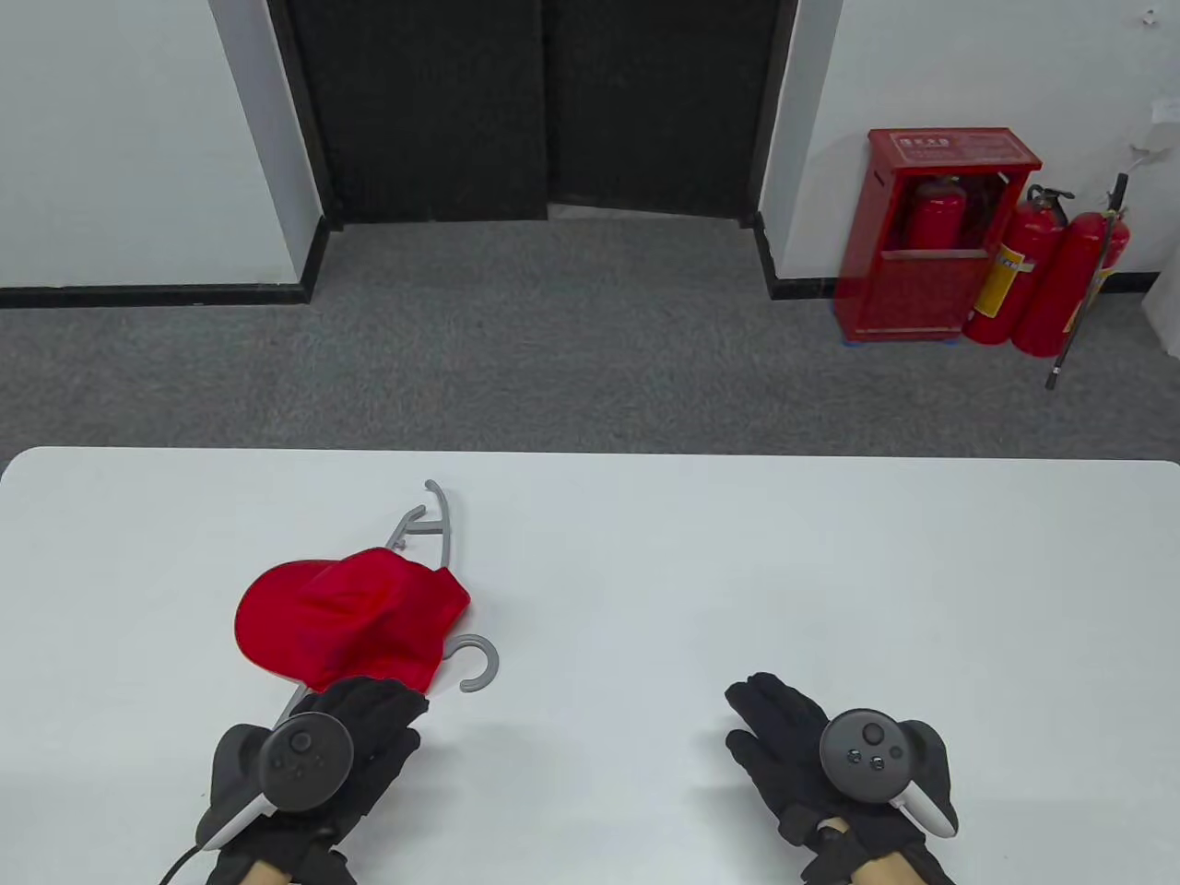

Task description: Remove the baseball cap from gray hanger

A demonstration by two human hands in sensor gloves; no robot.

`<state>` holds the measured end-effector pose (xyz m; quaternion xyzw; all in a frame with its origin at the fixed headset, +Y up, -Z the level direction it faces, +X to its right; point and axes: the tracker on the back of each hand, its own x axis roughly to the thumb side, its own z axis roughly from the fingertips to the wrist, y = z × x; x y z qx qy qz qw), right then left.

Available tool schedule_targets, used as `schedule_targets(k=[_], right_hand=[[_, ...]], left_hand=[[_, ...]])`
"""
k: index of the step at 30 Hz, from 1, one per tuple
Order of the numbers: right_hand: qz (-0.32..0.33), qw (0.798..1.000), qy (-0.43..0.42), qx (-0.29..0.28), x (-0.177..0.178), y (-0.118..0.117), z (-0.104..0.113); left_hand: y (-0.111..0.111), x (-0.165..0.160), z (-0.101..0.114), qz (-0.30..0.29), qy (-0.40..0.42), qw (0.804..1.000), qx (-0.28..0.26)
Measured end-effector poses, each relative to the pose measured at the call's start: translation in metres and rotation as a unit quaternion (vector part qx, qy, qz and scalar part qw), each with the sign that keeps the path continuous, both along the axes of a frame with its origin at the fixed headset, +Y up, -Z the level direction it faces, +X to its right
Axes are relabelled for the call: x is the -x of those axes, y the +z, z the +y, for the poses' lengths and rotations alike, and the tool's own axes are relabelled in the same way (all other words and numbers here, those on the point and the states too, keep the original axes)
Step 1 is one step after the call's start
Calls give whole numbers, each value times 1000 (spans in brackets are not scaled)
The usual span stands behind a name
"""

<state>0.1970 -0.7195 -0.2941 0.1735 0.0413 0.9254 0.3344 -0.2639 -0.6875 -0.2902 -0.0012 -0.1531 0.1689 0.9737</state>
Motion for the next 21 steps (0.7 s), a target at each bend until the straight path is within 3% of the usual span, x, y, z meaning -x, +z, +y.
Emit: schedule_targets(k=[21], right_hand=[[9,1000,-20,10,2,0,-1]], left_hand=[[-1,-2,-1,-1,0,1000,4]])
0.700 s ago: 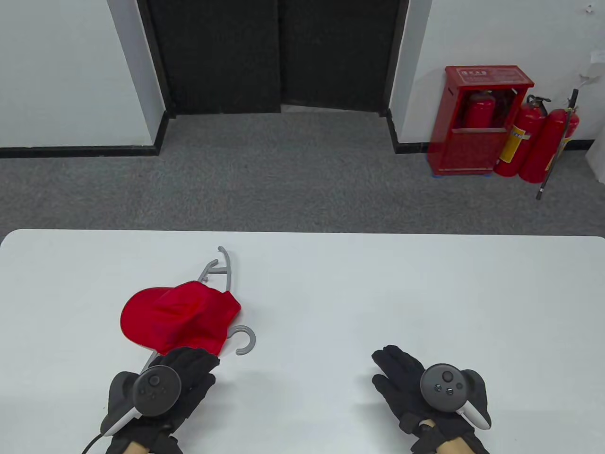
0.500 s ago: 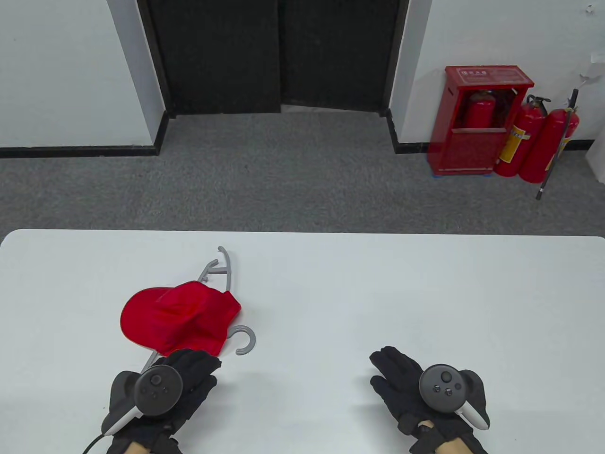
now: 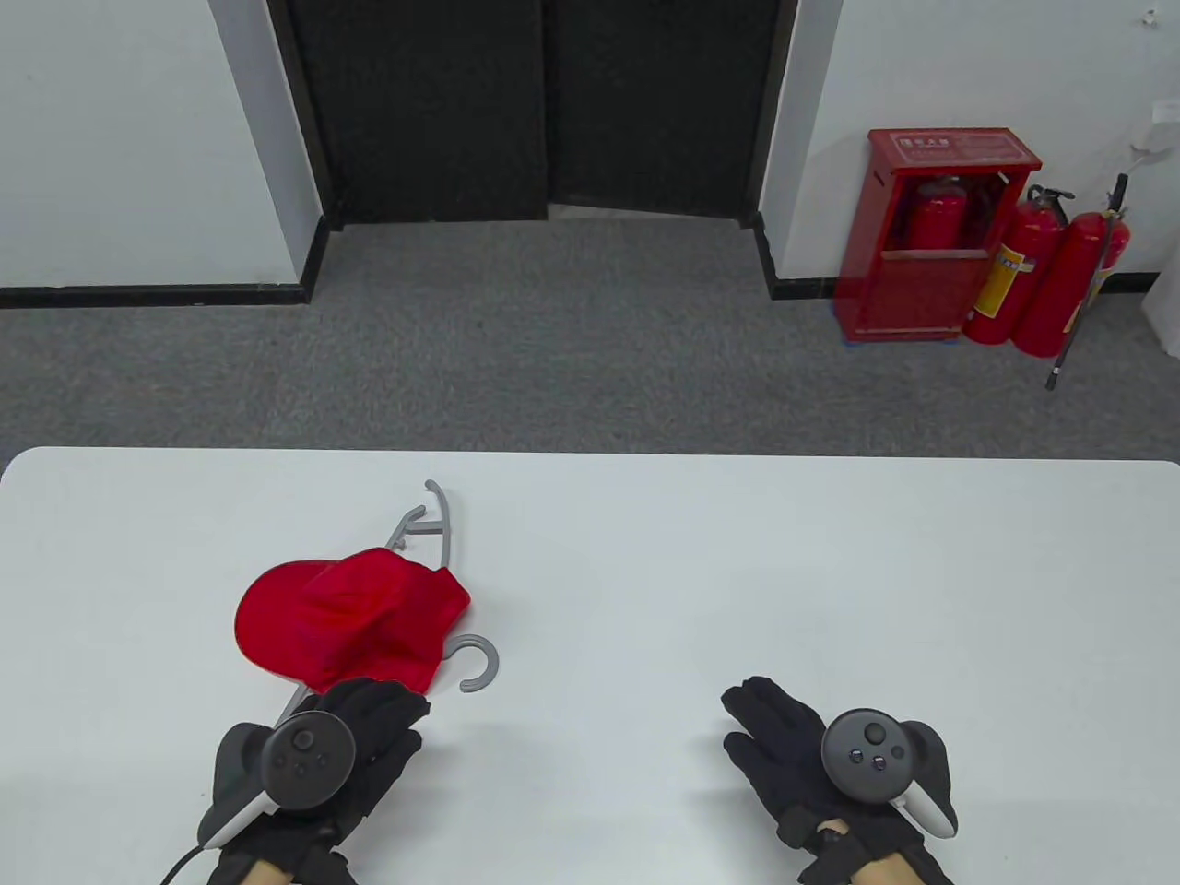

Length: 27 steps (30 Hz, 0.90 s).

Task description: Remove the baseball cap from gray hanger

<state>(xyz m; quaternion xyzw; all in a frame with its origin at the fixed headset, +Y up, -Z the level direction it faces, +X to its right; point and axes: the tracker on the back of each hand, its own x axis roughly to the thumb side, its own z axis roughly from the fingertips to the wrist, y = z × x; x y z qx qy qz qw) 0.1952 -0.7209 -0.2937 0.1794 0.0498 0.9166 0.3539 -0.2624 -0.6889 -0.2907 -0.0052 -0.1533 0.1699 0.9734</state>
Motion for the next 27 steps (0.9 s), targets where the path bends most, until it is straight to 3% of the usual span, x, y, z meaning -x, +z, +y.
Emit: schedule_targets(k=[17,27], right_hand=[[7,1000,-3,8,0,0,1],[14,1000,-8,16,1,-1,0]], left_hand=[[-12,25,-8,89,-26,995,-37],[-29,57,-40,171,-66,983,-8]])
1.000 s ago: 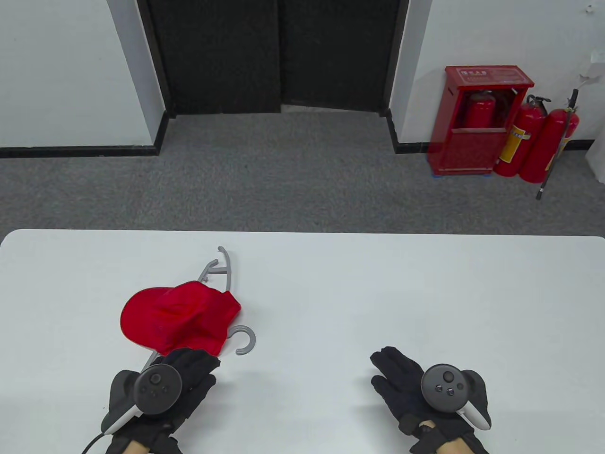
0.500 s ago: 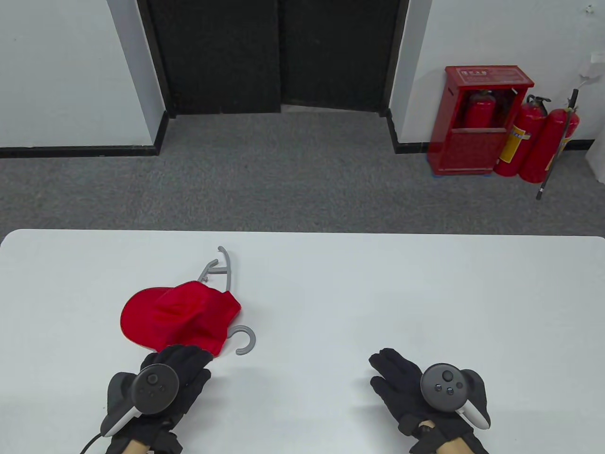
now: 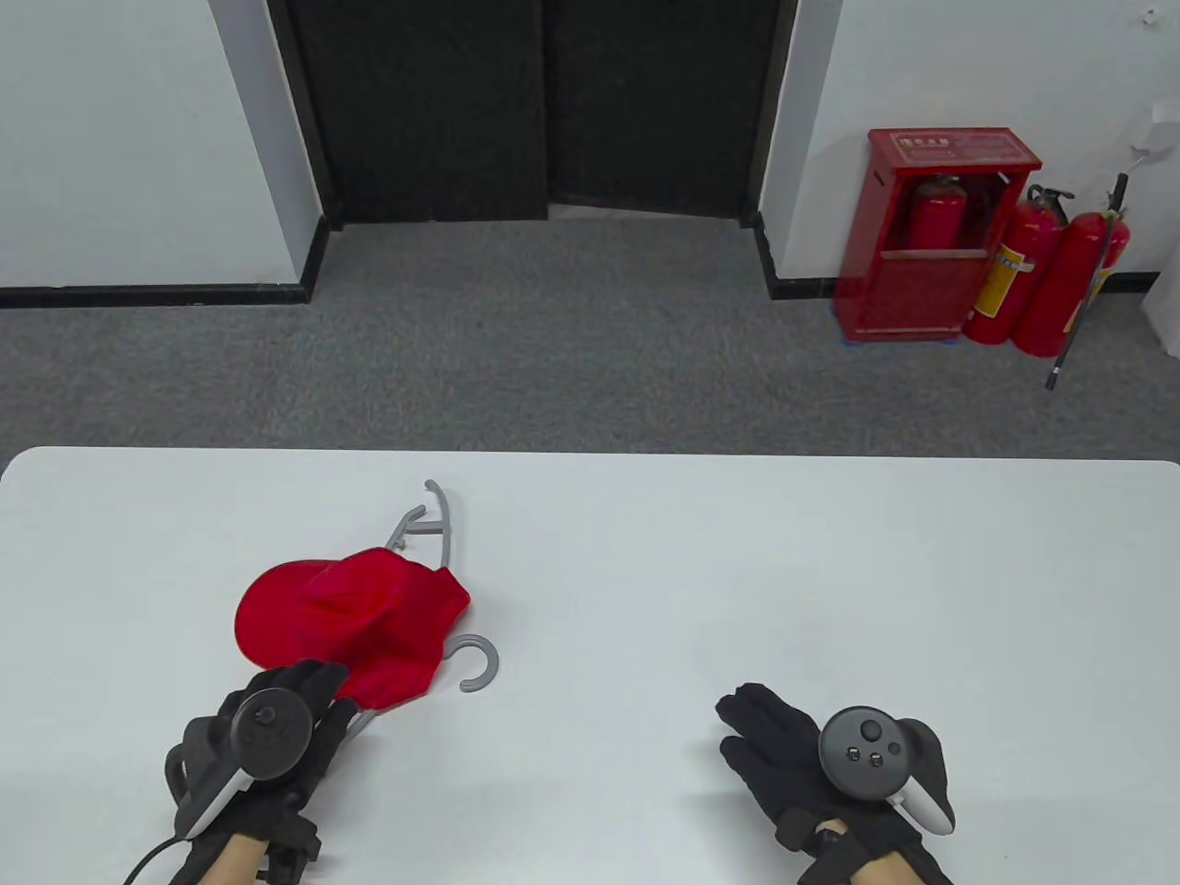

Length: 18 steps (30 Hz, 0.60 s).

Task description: Remove the baseball cap from gray hanger

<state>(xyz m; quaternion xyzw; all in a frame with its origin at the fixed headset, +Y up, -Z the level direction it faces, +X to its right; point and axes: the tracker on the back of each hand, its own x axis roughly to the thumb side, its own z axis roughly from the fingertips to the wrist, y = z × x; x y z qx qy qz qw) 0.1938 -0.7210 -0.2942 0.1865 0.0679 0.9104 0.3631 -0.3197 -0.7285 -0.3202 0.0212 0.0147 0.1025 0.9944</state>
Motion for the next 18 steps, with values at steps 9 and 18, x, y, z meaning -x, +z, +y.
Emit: schedule_targets(k=[9,18], right_hand=[[4,1000,1,7,1,0,0],[9,1000,4,16,1,-1,-1]], left_hand=[[-6,-4,-31,28,-83,995,50],[-8,-4,-31,28,-80,995,58]])
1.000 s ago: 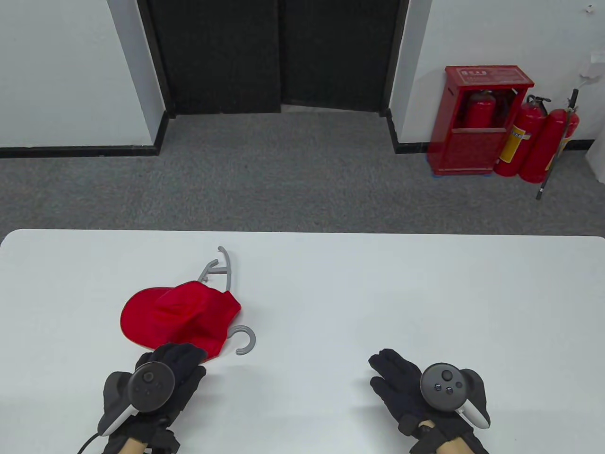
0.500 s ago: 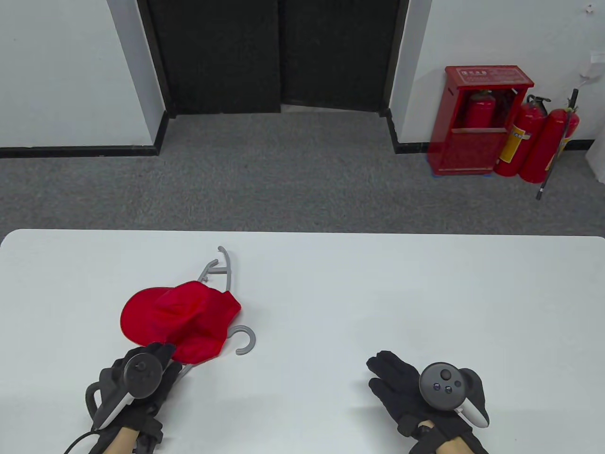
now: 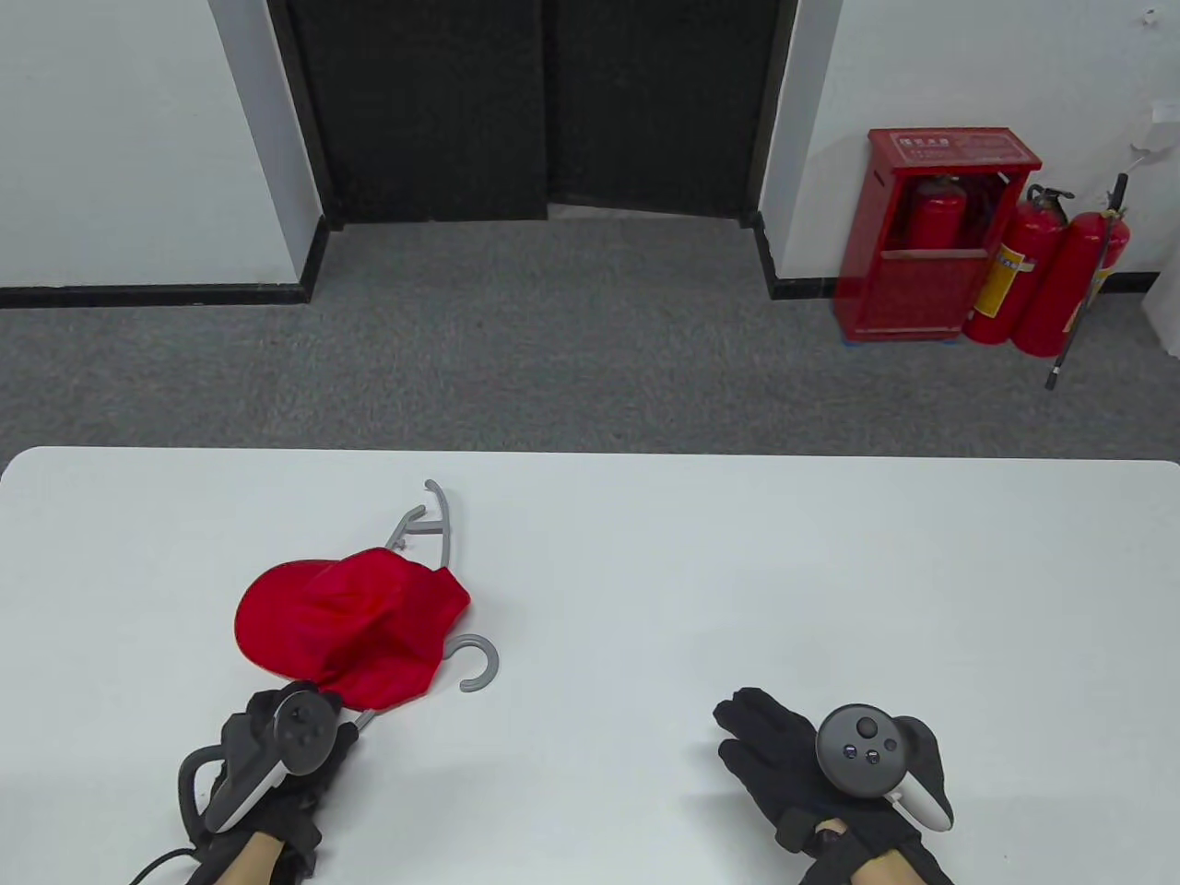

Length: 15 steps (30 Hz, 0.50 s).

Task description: Remove the baseball cap from gray hanger

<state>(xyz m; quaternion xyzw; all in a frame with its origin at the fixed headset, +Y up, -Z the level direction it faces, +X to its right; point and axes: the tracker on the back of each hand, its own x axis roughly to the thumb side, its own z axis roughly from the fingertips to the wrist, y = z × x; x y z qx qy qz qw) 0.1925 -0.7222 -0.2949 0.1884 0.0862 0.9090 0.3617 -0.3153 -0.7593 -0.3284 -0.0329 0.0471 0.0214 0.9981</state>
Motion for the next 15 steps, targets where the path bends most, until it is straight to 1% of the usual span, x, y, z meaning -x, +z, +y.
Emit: schedule_targets(k=[6,9,10,15], right_hand=[[4,1000,7,4,1,0,-1],[4,1000,6,6,1,0,-1],[3,1000,4,6,1,0,-1],[6,1000,4,8,2,0,-1]], left_hand=[[1,-8,0,-19,-12,1000,4],[0,-12,-1,-25,-21,999,16],[1,-13,-1,-29,-33,999,14],[0,-14,-1,-36,-38,999,12]])
